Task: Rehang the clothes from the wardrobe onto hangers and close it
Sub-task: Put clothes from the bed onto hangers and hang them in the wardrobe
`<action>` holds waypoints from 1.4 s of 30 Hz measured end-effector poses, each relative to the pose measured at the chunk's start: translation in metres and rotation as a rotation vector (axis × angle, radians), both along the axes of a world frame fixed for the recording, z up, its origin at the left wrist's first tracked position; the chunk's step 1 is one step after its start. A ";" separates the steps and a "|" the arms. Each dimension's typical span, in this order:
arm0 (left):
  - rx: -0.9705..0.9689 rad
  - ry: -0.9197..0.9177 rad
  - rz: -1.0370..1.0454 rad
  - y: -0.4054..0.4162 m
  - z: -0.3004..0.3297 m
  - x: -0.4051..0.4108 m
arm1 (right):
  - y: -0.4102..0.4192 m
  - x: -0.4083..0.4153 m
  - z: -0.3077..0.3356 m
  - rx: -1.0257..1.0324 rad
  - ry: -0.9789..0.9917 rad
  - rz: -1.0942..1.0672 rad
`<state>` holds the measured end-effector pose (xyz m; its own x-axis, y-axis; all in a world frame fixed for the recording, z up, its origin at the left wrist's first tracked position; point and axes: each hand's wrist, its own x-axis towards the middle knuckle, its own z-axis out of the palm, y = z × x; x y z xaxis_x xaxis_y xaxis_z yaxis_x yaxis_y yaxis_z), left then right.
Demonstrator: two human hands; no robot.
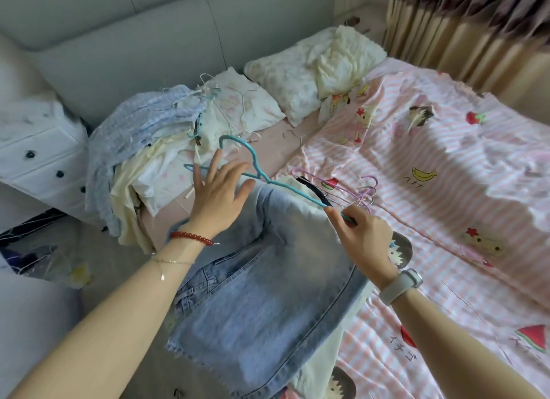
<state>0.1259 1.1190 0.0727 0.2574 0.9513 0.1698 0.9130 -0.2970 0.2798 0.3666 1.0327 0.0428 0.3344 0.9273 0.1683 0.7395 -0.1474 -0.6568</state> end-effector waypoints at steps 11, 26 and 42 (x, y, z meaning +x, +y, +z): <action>-0.104 -0.120 0.209 -0.165 -0.010 -0.099 | -0.007 -0.073 0.010 0.426 -0.368 0.467; 0.070 -0.648 0.786 -0.428 0.068 -0.229 | -0.124 -0.307 0.085 0.843 -0.331 0.940; 0.155 -0.851 1.010 -0.673 0.071 -0.291 | -0.312 -0.429 0.091 0.959 -0.182 1.446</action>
<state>-0.1656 0.4459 0.1433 -0.7858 0.6166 0.0474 0.3077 0.3232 0.8949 -0.0629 0.7210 0.1336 -0.6859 -0.0064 0.7277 -0.0194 0.9998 -0.0095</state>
